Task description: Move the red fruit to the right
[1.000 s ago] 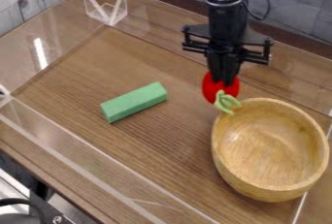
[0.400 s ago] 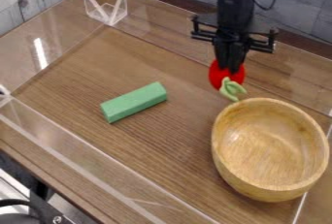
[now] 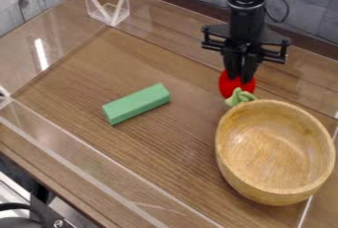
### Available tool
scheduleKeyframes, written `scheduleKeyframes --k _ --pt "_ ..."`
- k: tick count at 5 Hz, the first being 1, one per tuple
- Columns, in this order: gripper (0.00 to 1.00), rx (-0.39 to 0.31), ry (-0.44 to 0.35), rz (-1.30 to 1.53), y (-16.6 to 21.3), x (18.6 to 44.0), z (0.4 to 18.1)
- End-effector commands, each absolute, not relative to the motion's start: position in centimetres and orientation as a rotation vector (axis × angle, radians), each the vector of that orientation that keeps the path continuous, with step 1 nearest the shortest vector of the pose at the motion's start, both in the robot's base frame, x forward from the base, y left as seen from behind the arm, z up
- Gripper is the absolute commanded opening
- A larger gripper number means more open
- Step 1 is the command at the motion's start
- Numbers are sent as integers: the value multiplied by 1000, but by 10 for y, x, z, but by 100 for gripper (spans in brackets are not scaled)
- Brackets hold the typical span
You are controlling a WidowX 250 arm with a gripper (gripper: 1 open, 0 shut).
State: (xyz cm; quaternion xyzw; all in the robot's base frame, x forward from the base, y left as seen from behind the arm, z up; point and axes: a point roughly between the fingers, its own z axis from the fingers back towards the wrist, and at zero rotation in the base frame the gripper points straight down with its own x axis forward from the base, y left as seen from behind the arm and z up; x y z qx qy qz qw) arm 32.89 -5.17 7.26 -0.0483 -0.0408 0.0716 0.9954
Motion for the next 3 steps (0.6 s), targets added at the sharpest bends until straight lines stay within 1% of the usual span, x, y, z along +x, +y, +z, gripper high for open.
scheduleKeyframes --k 1,3 --pt "100 -97 -128 146 -56 331 84" --pt "100 -90 -159 213 -61 346 101"
